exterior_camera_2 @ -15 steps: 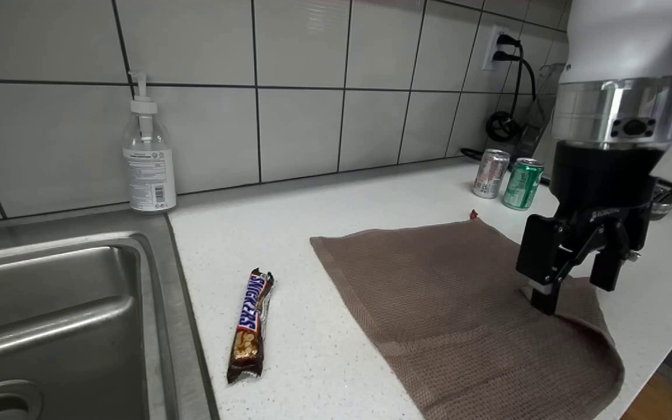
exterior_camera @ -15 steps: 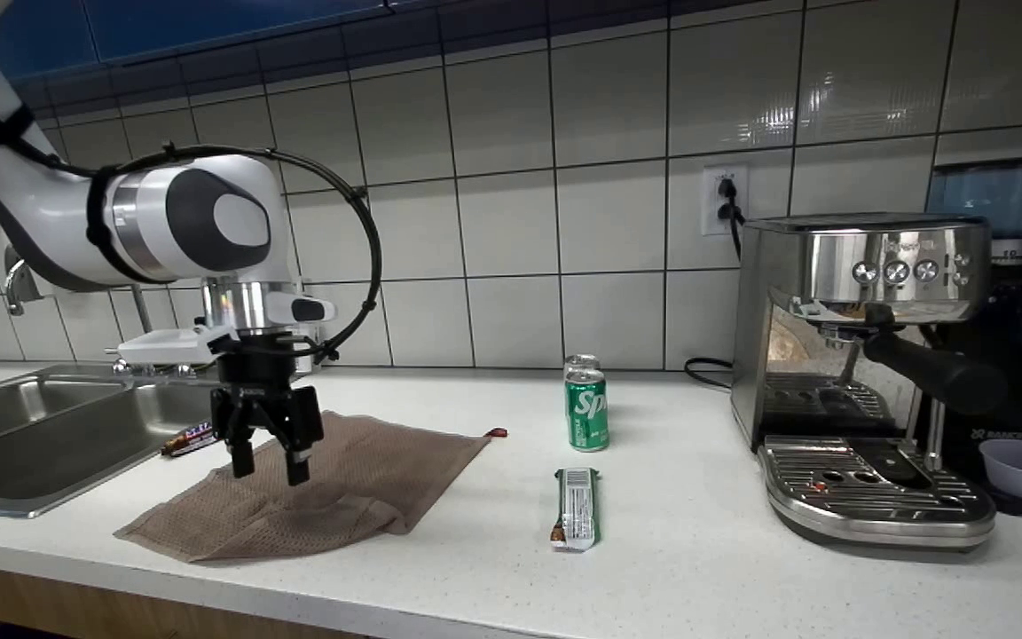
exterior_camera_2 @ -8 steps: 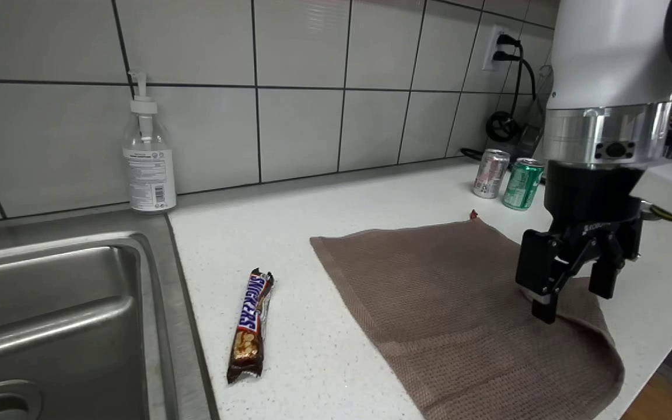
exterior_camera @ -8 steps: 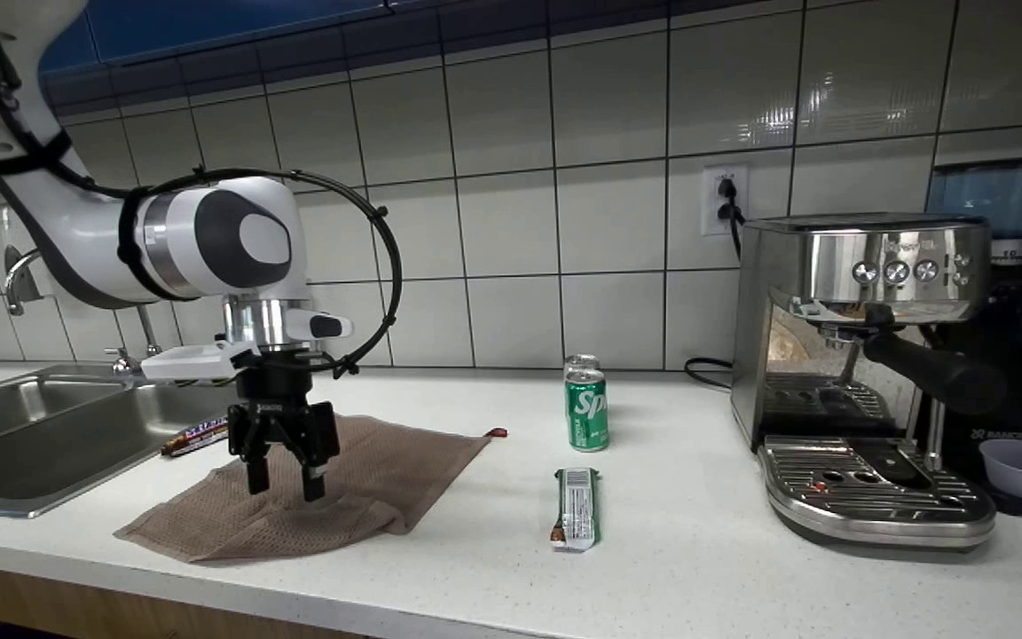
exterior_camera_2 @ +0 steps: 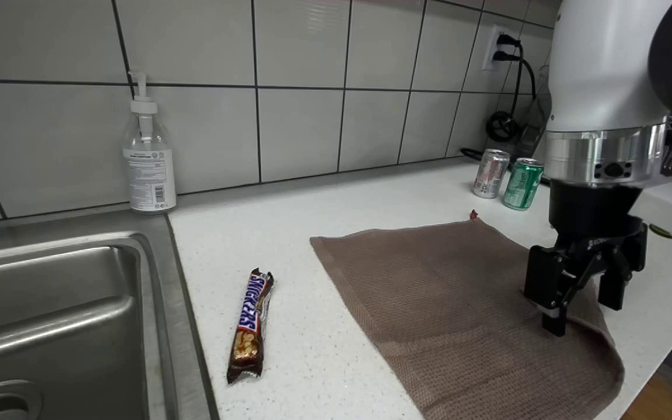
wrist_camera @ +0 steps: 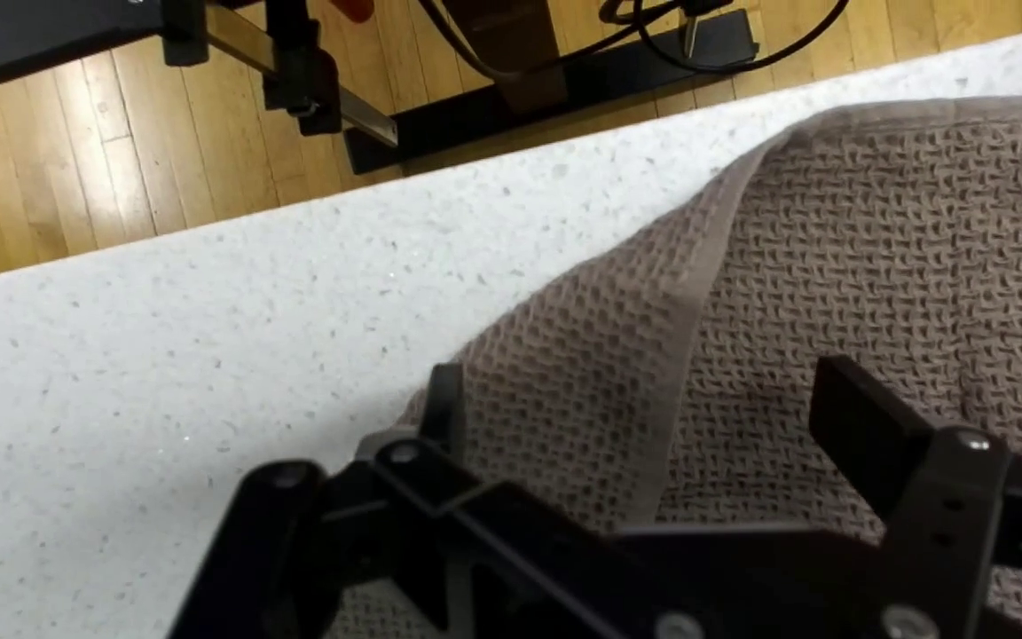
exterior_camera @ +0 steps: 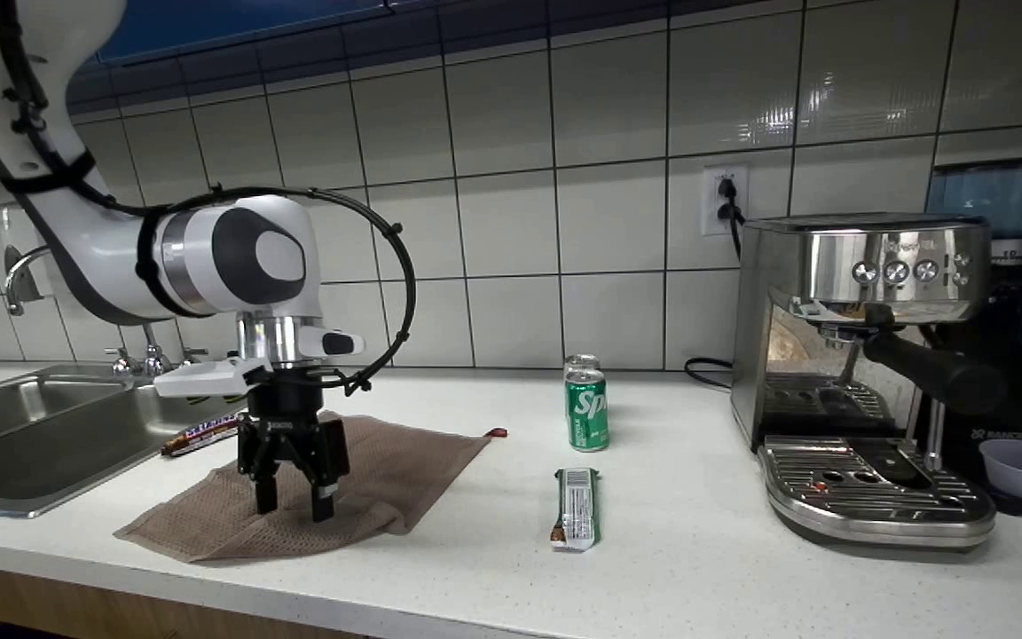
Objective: Fold the towel
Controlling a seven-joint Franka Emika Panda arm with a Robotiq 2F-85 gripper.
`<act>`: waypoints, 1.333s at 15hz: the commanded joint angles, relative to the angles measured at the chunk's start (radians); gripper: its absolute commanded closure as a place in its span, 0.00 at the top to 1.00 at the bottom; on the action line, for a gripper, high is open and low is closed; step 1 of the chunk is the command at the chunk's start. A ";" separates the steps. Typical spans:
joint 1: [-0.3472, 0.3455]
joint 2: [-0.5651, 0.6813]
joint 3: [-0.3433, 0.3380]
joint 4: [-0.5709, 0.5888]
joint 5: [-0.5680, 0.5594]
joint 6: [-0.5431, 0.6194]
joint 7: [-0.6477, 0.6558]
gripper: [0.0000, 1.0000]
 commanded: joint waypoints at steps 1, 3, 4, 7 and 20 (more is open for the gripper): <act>0.006 0.013 -0.020 0.015 -0.024 -0.026 0.014 1.00; 0.004 0.016 -0.025 0.014 -0.014 -0.036 0.003 1.00; 0.003 0.017 -0.028 0.013 -0.013 -0.038 0.001 1.00; 0.003 0.022 -0.034 0.013 -0.010 -0.042 -0.001 1.00; 0.005 0.012 -0.040 0.008 -0.012 -0.047 -0.005 0.05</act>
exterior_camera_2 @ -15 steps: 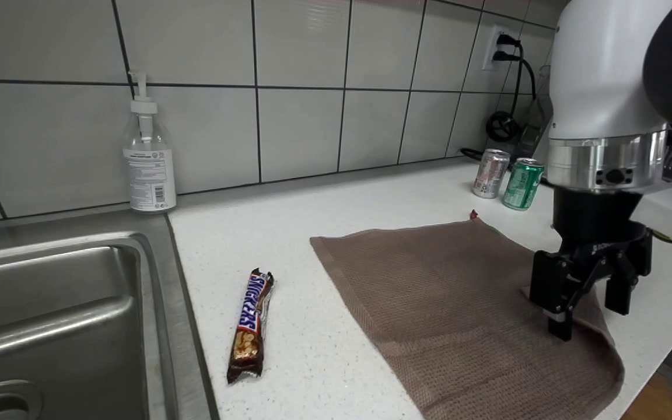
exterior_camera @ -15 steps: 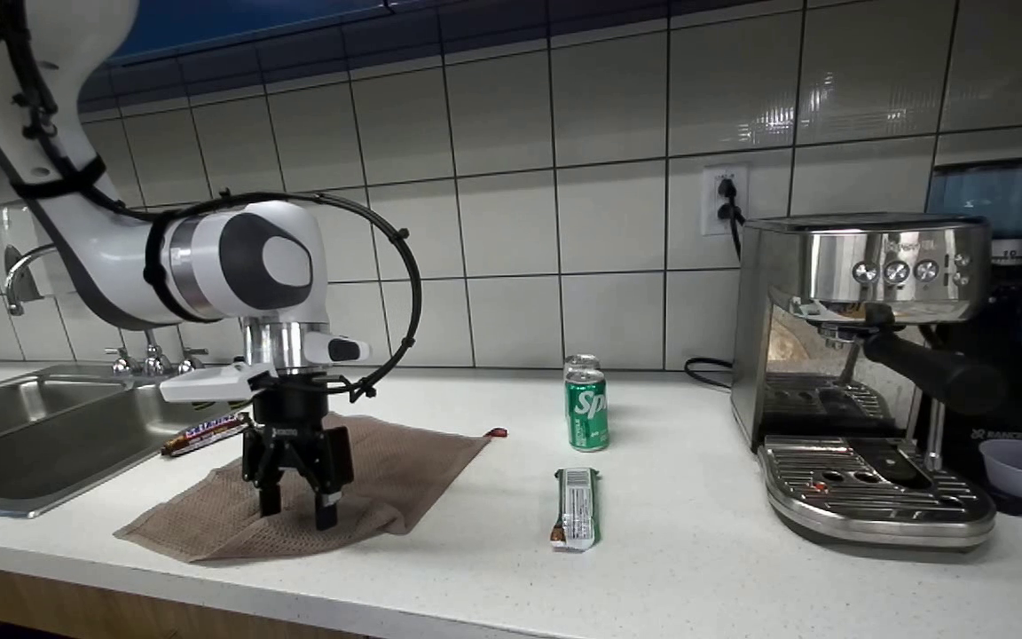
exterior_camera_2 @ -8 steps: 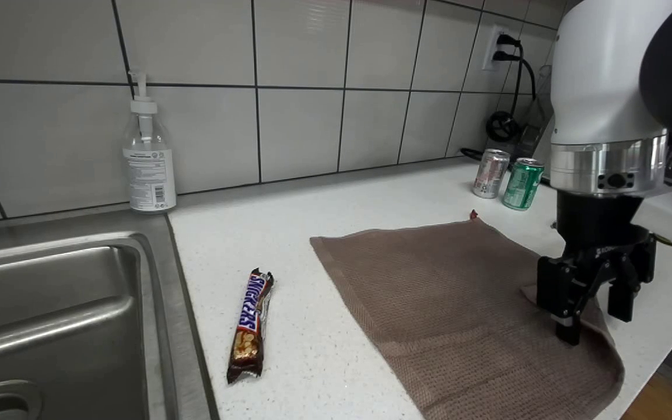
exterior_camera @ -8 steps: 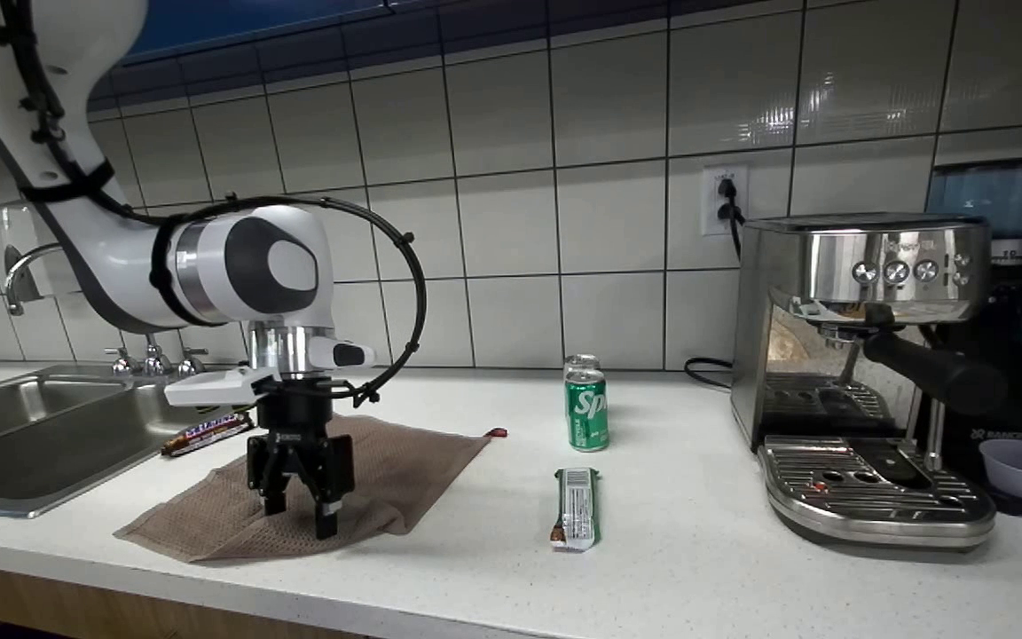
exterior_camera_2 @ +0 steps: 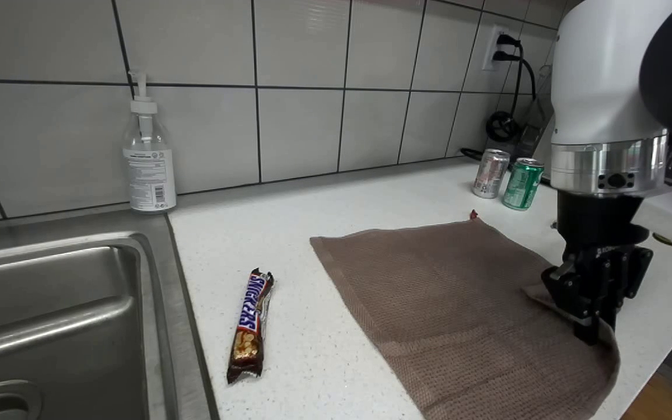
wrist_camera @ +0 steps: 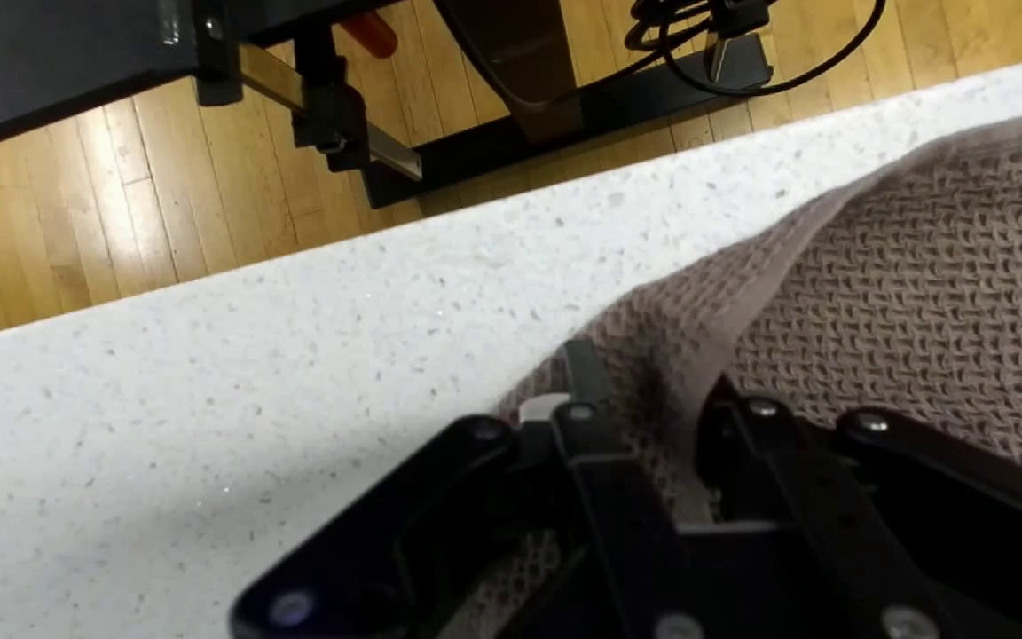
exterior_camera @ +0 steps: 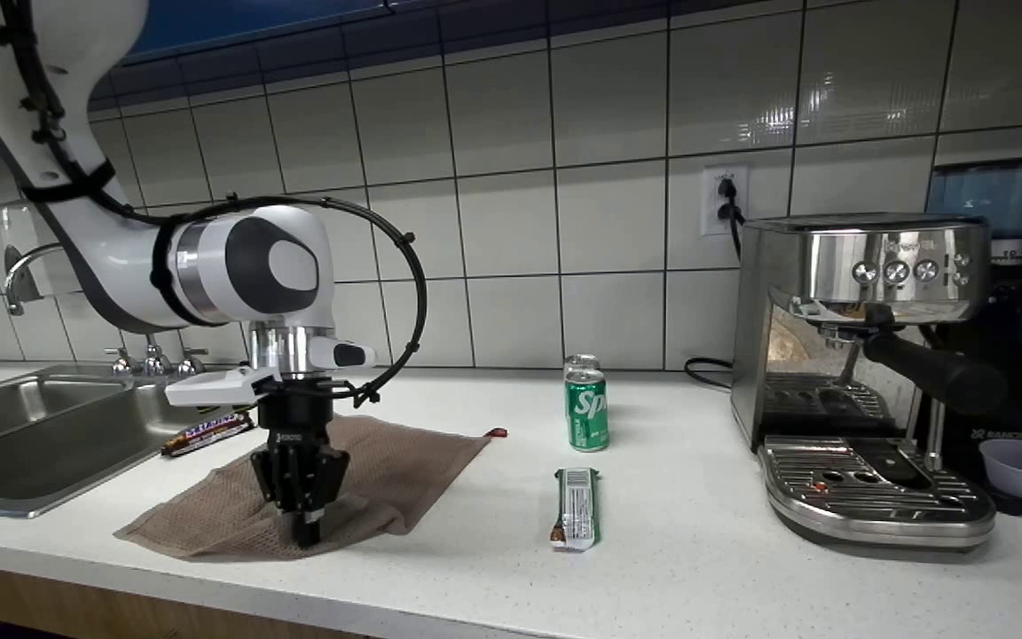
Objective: Fold the towel
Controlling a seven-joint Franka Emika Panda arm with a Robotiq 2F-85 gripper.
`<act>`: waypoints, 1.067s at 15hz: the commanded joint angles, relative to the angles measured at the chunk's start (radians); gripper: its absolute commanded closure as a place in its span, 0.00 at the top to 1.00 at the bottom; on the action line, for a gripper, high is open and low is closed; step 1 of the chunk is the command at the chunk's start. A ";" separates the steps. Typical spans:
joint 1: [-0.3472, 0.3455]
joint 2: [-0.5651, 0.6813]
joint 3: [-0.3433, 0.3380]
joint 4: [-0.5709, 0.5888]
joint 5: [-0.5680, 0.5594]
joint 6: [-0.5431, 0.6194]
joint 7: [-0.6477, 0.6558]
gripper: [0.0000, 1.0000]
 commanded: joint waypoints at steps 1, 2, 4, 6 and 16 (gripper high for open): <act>0.006 -0.015 -0.005 0.008 -0.012 -0.032 -0.004 0.00; 0.007 -0.020 -0.005 0.006 -0.016 -0.033 -0.002 0.00; 0.009 -0.028 -0.004 0.003 -0.021 -0.034 0.000 0.00; 0.012 -0.042 -0.002 0.001 -0.023 -0.038 -0.003 0.01; 0.022 -0.132 0.018 0.012 -0.062 -0.068 -0.012 0.01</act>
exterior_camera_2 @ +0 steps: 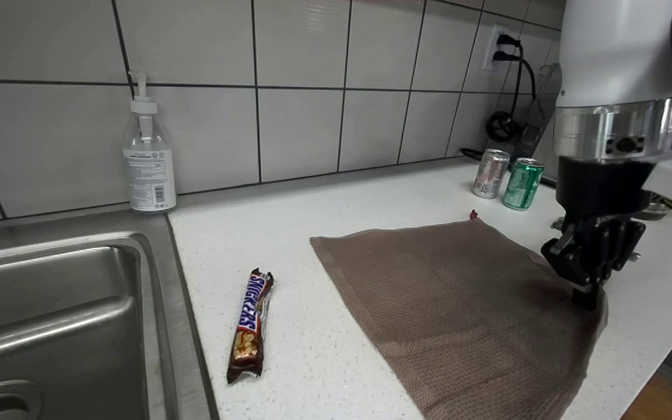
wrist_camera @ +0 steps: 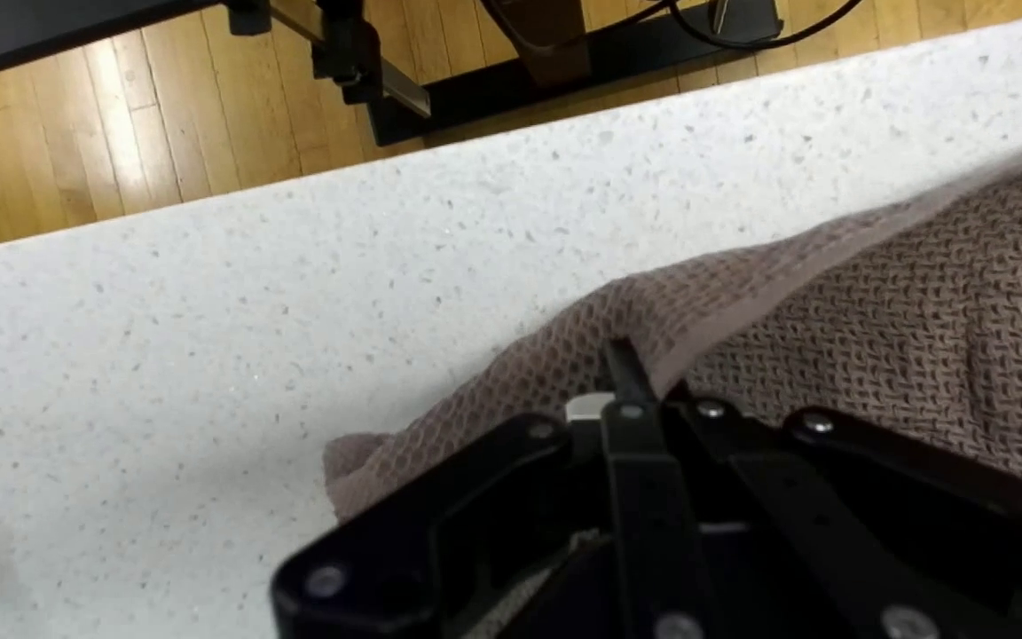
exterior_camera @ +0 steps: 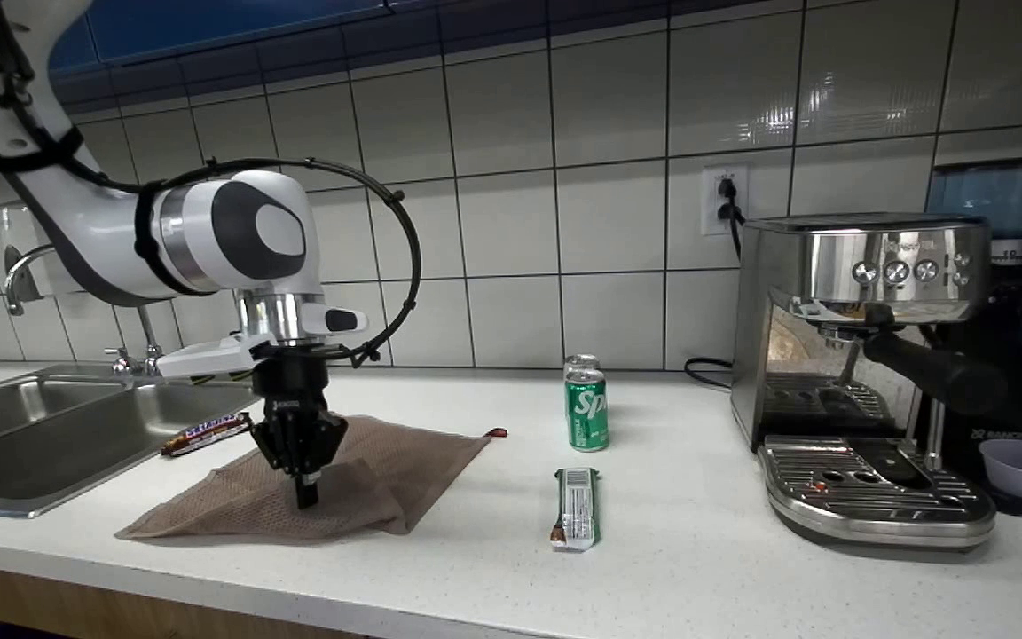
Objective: Fold the towel
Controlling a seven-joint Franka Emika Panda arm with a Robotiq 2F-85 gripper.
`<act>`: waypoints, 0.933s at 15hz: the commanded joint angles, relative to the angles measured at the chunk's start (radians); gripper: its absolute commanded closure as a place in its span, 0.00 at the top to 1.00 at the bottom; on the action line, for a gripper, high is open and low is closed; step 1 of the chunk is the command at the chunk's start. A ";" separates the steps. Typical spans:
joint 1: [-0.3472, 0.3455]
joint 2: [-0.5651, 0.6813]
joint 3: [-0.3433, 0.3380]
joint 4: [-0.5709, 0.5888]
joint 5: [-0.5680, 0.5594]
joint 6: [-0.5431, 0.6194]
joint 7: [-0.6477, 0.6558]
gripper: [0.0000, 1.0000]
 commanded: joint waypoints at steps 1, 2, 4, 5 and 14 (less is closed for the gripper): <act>0.006 -0.052 0.018 0.014 -0.019 -0.053 -0.014 0.01; 0.009 -0.056 0.025 0.020 -0.016 -0.059 -0.013 0.01; 0.018 -0.059 0.037 0.035 -0.009 -0.067 -0.012 0.01; 0.022 -0.059 0.044 0.042 -0.007 -0.069 -0.011 0.01; 0.071 -0.002 0.101 0.150 0.015 -0.070 0.010 0.01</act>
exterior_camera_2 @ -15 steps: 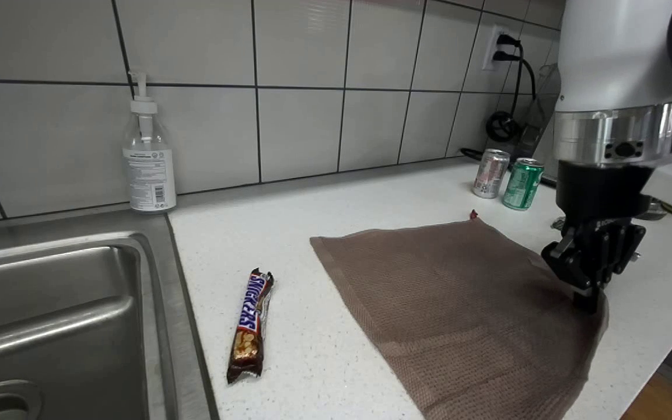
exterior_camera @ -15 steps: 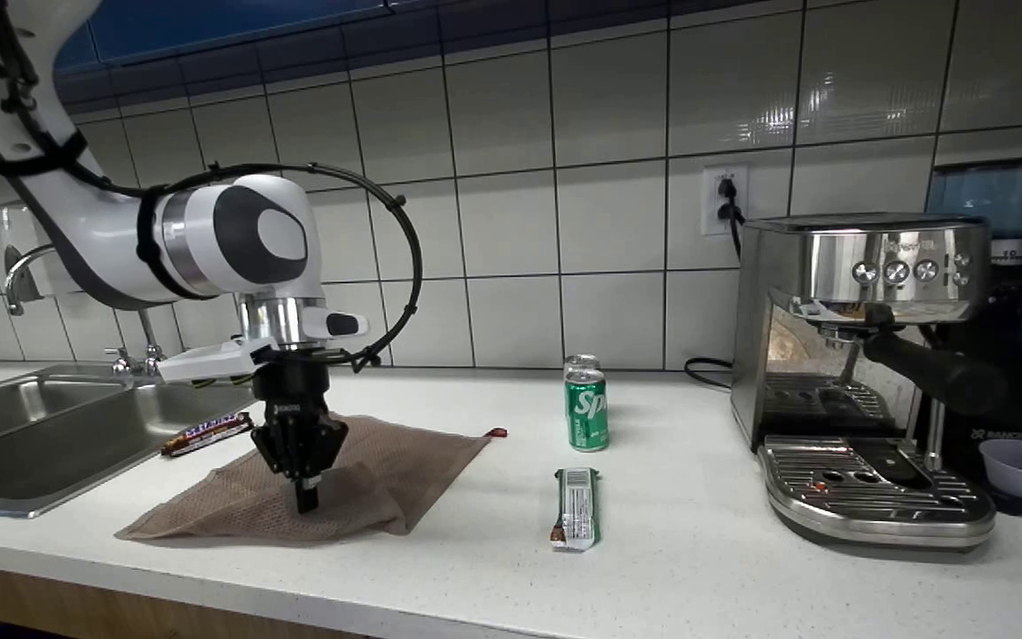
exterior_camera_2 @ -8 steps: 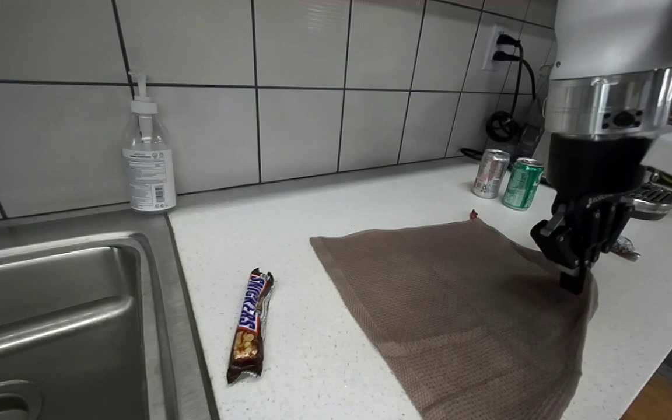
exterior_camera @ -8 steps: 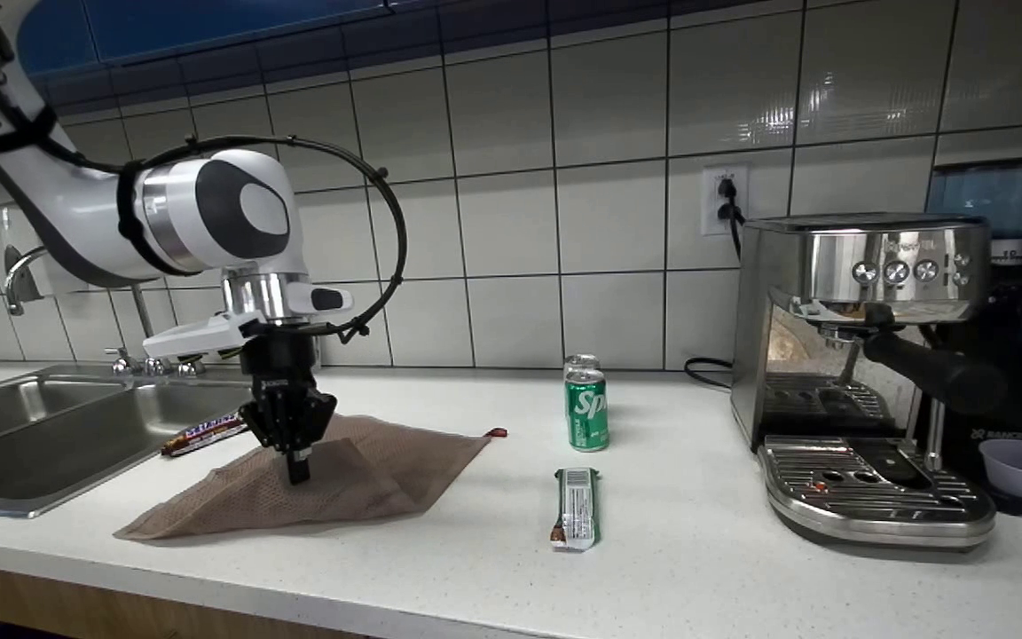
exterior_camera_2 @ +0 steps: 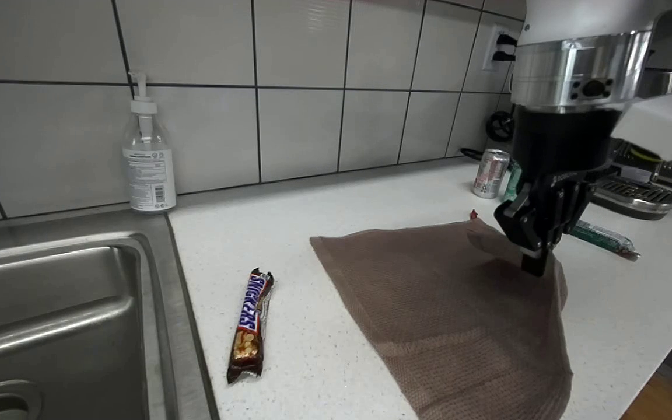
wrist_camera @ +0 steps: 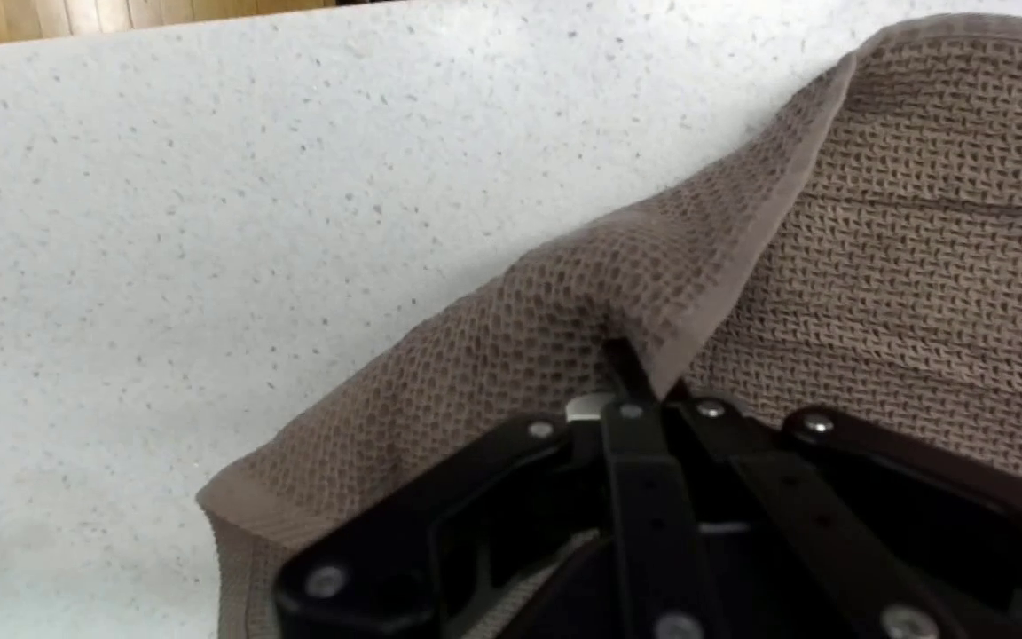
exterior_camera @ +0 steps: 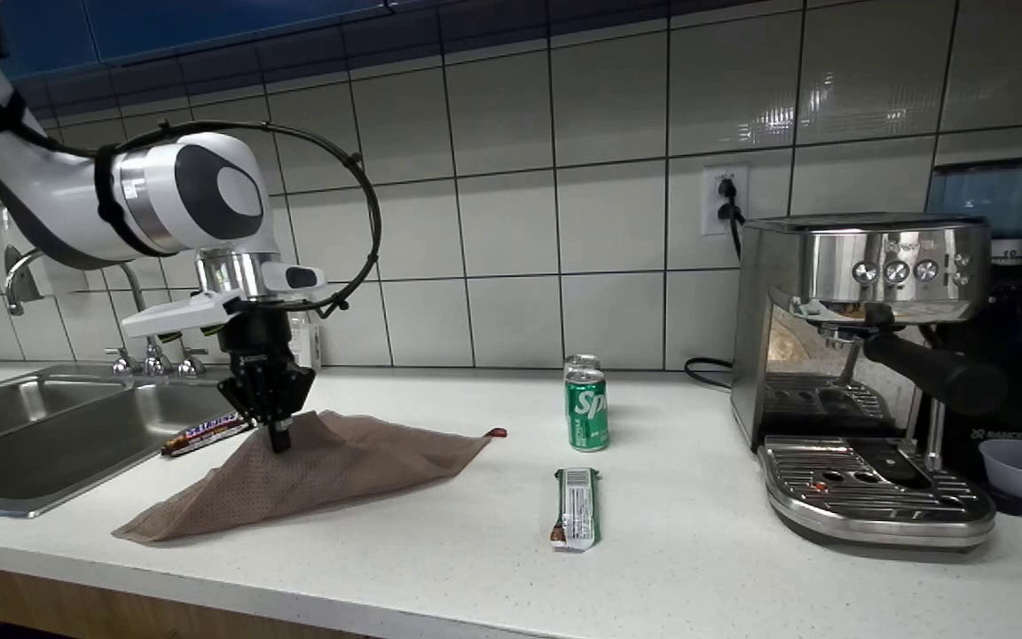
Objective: Fold the towel
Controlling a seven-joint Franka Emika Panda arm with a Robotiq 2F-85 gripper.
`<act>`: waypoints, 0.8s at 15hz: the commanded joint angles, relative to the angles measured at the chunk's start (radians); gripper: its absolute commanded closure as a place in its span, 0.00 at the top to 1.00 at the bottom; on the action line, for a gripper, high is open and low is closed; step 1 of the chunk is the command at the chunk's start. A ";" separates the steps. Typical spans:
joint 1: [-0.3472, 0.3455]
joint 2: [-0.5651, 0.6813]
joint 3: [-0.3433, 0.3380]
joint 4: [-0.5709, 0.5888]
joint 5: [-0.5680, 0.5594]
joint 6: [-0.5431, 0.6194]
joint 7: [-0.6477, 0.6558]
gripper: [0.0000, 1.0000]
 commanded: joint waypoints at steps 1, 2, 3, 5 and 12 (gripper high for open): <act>0.017 0.038 0.024 0.070 0.017 -0.037 0.009 0.01; 0.022 0.051 0.027 0.084 0.016 -0.034 0.018 0.01; 0.027 0.065 0.029 0.097 0.020 -0.035 0.018 0.01; 0.036 0.097 0.033 0.129 0.020 -0.036 0.029 0.01; 0.063 0.208 0.023 0.250 0.020 -0.047 0.079 0.01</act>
